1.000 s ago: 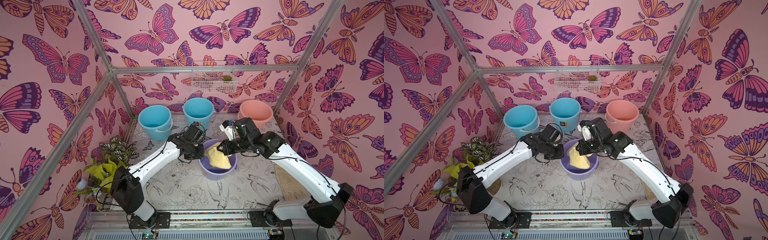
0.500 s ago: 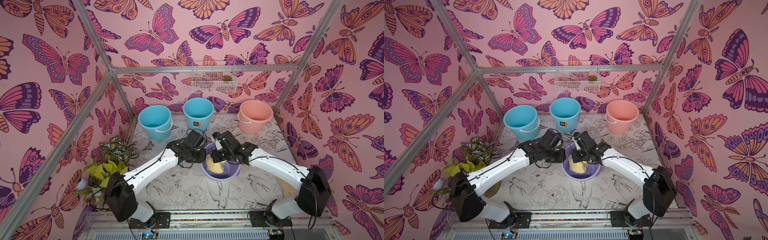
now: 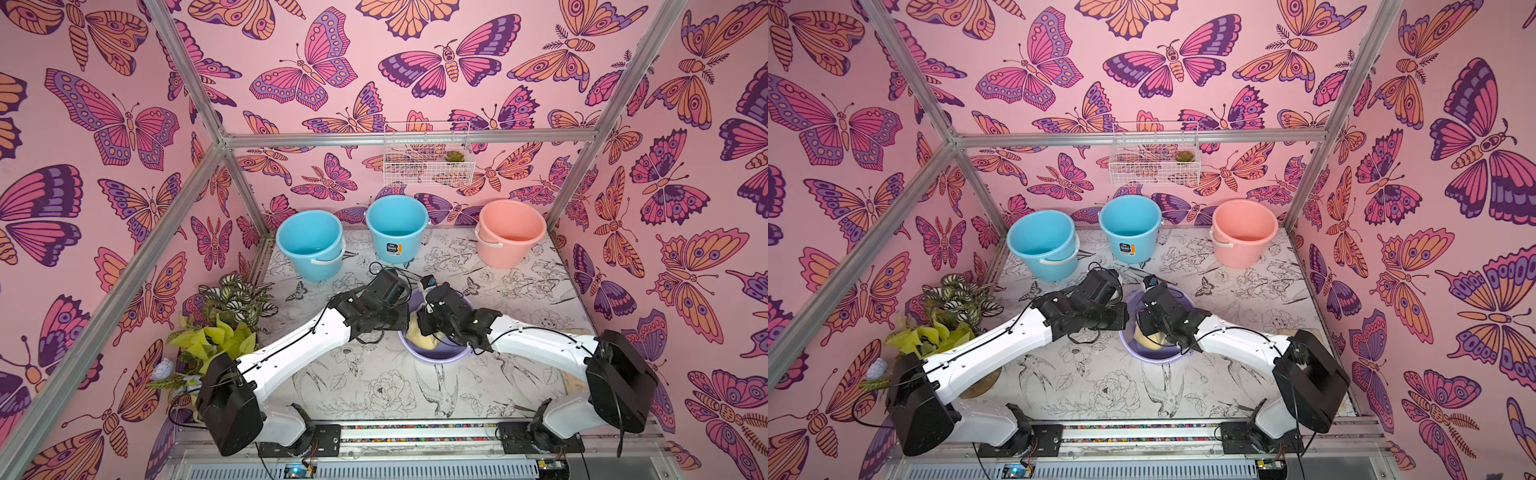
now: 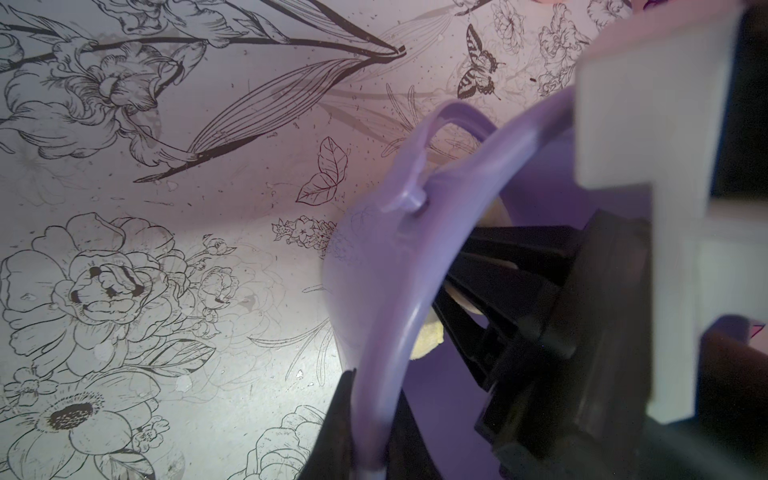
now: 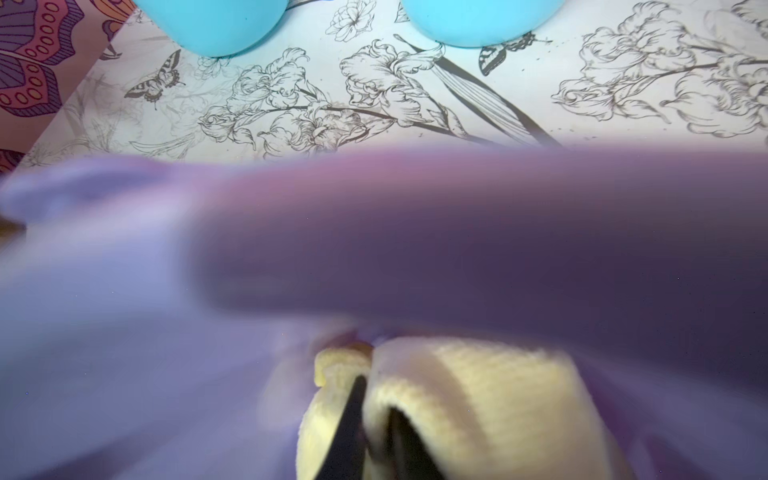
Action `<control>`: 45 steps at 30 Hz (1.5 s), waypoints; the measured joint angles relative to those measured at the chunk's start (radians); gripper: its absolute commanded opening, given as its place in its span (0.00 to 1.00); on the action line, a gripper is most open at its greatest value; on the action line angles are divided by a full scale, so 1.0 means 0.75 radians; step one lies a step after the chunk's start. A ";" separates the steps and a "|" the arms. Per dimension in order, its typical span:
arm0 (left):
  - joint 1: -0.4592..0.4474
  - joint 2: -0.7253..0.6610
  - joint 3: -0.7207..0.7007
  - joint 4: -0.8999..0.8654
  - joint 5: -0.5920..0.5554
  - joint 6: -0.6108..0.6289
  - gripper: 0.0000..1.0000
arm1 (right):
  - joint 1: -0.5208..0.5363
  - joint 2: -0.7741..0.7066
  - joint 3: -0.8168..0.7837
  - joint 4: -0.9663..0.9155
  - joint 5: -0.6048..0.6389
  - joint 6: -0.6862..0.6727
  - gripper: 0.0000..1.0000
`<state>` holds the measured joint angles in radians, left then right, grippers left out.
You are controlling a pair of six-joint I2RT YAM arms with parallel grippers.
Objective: Wipe the inside of the bucket with a cloth
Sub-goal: Wipe the dirt from the inside of the bucket.
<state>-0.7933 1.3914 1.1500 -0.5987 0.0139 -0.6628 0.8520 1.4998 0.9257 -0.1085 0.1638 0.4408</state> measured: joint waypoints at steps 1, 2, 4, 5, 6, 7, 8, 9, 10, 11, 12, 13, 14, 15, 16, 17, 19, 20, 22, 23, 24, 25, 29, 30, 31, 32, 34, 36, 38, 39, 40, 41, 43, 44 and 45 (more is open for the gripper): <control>0.000 -0.001 -0.004 0.007 -0.002 0.001 0.00 | 0.000 -0.012 -0.010 0.000 0.003 0.000 0.25; -0.001 -0.003 -0.006 0.011 -0.004 0.002 0.00 | 0.000 -0.024 -0.019 -0.001 0.003 0.000 0.29; -0.008 -0.007 -0.010 0.022 -0.008 0.008 0.00 | 0.000 -0.062 -0.041 -0.018 0.002 -0.002 0.39; -0.011 -0.010 -0.012 0.031 -0.010 0.011 0.00 | 0.000 -0.080 -0.046 -0.033 0.001 -0.004 0.42; -0.016 -0.013 -0.013 0.037 -0.011 0.015 0.00 | 0.000 -0.102 -0.049 -0.051 0.000 -0.007 0.46; -0.018 -0.014 -0.013 0.044 -0.015 0.018 0.00 | 0.000 -0.123 -0.049 -0.068 0.000 -0.012 0.49; -0.019 -0.014 -0.014 0.050 -0.017 0.021 0.00 | 0.000 -0.142 -0.049 -0.082 -0.001 -0.017 0.51; -0.019 -0.014 -0.016 0.057 -0.020 0.025 0.00 | 0.000 -0.165 -0.048 -0.103 -0.002 -0.026 0.54; -0.019 -0.014 -0.019 0.065 -0.021 0.026 0.00 | 0.000 -0.185 -0.047 -0.125 -0.005 -0.032 0.56; -0.019 -0.014 -0.022 0.070 -0.023 0.026 0.00 | 0.000 -0.202 -0.041 -0.154 -0.010 -0.038 0.60; -0.020 -0.014 -0.023 0.072 -0.025 0.027 0.00 | 0.000 -0.215 -0.029 -0.184 -0.013 -0.043 0.63; -0.020 -0.014 -0.023 0.073 -0.025 0.027 0.00 | 0.000 -0.223 -0.017 -0.210 -0.018 -0.049 0.67; -0.021 -0.014 -0.023 0.075 -0.025 0.027 0.00 | 0.000 -0.230 -0.001 -0.240 -0.022 -0.056 0.72; -0.022 -0.014 -0.023 0.077 -0.026 0.028 0.00 | -0.001 -0.236 0.019 -0.273 -0.026 -0.063 0.76; -0.023 -0.014 -0.023 0.079 -0.028 0.030 0.00 | 0.000 -0.241 0.037 -0.302 -0.026 -0.065 0.79; -0.025 -0.014 -0.023 0.082 -0.030 0.031 0.00 | 0.000 -0.245 0.057 -0.335 -0.026 -0.067 0.82; -0.025 -0.014 -0.023 0.087 -0.031 0.032 0.00 | 0.000 -0.250 0.088 -0.384 -0.023 -0.067 0.90; -0.025 -0.014 -0.024 0.090 -0.032 0.032 0.00 | 0.000 -0.250 0.101 -0.409 -0.016 -0.069 0.93; -0.025 -0.014 -0.024 0.092 -0.040 0.032 0.00 | 0.000 -0.250 0.111 -0.441 0.004 -0.069 0.96; -0.025 -0.014 -0.024 0.094 -0.041 0.032 0.00 | -0.001 -0.249 0.111 -0.458 0.015 -0.070 0.97; -0.025 -0.014 -0.024 0.096 -0.041 0.032 0.00 | -0.001 -0.246 0.111 -0.473 0.026 -0.070 0.99; -0.025 -0.014 -0.024 0.099 -0.040 0.032 0.00 | -0.001 -0.239 0.111 -0.478 0.035 -0.070 0.99; -0.032 -0.014 -0.026 0.105 -0.041 0.032 0.00 | 0.001 -0.188 0.109 -0.464 0.077 -0.071 0.99; -0.032 -0.014 -0.026 0.105 -0.041 0.032 0.00 | 0.001 -0.169 0.106 -0.450 0.086 -0.074 0.99; -0.032 -0.014 -0.027 0.105 -0.042 0.032 0.00 | 0.001 -0.153 0.101 -0.431 0.092 -0.076 1.00; -0.032 -0.014 -0.028 0.105 -0.042 0.032 0.00 | 0.001 -0.134 0.090 -0.404 0.096 -0.081 0.99; -0.031 -0.014 -0.030 0.105 -0.042 0.029 0.00 | 0.001 -0.095 0.067 -0.350 0.095 -0.094 0.98; -0.027 -0.015 -0.034 0.108 -0.049 0.020 0.00 | 0.002 -0.054 0.049 -0.304 0.083 -0.100 0.95; -0.026 -0.016 -0.036 0.112 -0.053 0.020 0.00 | 0.002 -0.003 0.037 -0.259 0.073 -0.100 0.90; -0.025 -0.017 -0.038 0.114 -0.054 0.020 0.00 | 0.002 0.021 0.030 -0.240 0.071 -0.099 0.86; -0.025 -0.020 -0.040 0.115 -0.055 0.020 0.00 | 0.002 0.042 0.024 -0.224 0.070 -0.098 0.81; -0.025 -0.023 -0.042 0.117 -0.058 0.020 0.00 | 0.002 0.063 0.017 -0.207 0.069 -0.096 0.74; -0.025 -0.030 -0.046 0.120 -0.062 0.020 0.00 | 0.002 0.094 0.003 -0.176 0.069 -0.093 0.55; -0.025 -0.031 -0.047 0.120 -0.065 0.020 0.00 | 0.002 0.109 -0.005 -0.158 0.069 -0.087 0.46; -0.025 -0.033 -0.048 0.121 -0.065 0.020 0.00 | 0.002 0.121 -0.014 -0.139 0.069 -0.085 0.39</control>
<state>-0.8120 1.3670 1.1141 -0.5083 -0.0349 -0.6476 0.8532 1.5906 0.9154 -0.2127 0.2157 0.3771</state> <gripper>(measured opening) 0.129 0.496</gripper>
